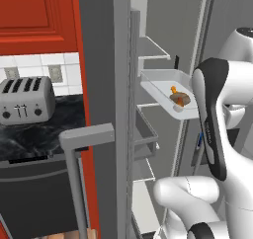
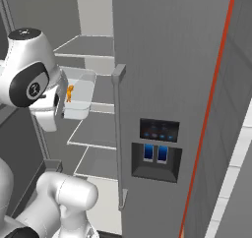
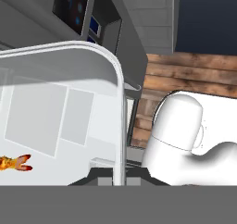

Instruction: Place the tupperware containing the shrimp and mushroom meal in the microwave. Close the microwave door and press the start button to reheat the meal.

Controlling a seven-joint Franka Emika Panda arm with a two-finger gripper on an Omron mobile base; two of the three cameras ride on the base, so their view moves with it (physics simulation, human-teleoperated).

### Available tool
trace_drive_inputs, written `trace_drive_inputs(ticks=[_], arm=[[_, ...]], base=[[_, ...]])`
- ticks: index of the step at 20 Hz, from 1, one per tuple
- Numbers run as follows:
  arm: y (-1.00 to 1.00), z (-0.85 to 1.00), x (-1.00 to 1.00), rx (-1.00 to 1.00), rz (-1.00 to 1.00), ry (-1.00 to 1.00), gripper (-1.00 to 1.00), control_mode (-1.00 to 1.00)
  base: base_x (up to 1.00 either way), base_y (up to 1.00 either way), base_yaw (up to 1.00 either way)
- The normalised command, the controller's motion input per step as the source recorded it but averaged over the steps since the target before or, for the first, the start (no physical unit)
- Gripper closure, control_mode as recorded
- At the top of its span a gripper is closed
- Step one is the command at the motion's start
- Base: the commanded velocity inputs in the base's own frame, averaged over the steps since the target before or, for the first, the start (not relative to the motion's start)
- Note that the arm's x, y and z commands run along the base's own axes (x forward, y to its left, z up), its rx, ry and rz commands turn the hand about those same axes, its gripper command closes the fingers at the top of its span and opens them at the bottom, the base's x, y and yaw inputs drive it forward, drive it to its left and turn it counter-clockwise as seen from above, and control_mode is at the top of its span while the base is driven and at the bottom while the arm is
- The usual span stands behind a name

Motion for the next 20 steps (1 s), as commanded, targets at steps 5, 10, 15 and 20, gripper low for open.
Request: trace_drive_inputs(ticks=[5,10,15,20], arm=[[0.0,0.0,0.0,0.0,0.0,0.0,1.0,1.0],[0.0,0.0,0.0,0.0,0.0,0.0,1.0,1.0],[0.0,0.0,0.0,0.0,0.0,0.0,1.0,1.0],[0.0,0.0,0.0,0.0,0.0,0.0,1.0,1.0]], base=[[-0.53,0.0,0.0],[-0.85,0.0,0.0],[-0.82,0.0,0.01],[-0.75,0.0,0.01]])
